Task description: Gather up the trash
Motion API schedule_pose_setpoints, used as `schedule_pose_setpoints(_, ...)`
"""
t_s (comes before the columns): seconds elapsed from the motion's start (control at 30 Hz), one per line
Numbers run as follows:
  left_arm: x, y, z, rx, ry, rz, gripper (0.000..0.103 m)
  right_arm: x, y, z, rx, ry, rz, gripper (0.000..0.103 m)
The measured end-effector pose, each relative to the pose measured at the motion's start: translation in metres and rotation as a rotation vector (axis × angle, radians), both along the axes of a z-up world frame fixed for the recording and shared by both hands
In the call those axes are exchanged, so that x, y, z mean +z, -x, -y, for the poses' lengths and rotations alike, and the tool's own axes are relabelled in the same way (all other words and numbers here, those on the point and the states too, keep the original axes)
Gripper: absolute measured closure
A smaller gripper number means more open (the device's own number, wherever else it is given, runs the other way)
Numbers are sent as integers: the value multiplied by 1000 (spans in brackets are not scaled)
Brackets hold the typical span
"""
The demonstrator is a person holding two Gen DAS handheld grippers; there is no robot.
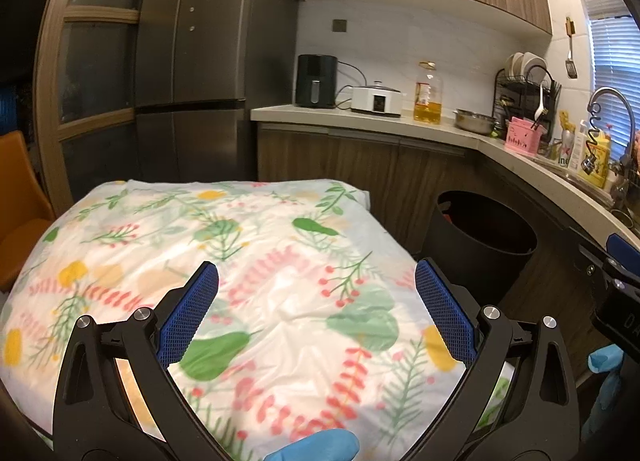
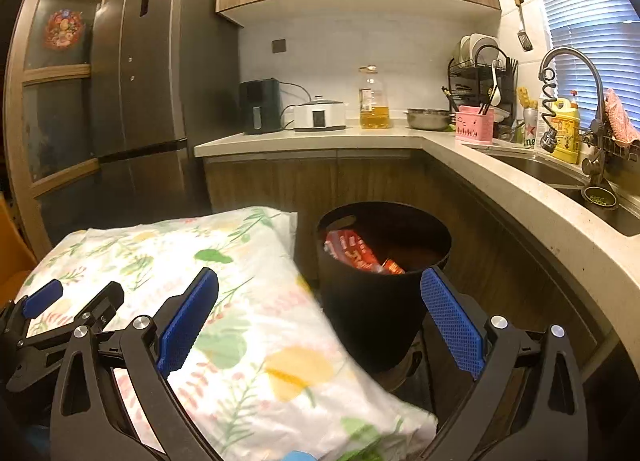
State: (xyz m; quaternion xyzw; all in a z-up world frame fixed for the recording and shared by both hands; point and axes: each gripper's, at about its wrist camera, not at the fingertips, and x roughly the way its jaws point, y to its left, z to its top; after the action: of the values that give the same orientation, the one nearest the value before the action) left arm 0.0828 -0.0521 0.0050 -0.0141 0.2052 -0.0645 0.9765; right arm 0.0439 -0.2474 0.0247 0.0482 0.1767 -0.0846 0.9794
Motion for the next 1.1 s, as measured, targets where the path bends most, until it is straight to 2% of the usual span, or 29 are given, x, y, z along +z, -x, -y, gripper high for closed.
schedule_pose_setpoints(0.5,5,34,-26,38,13,17,6,4,29,-27,25,11,20,6)
schedule_pose_setpoints(1.1,5,37,-30,40,20,21,6,8,34,-30,20,17,32,6)
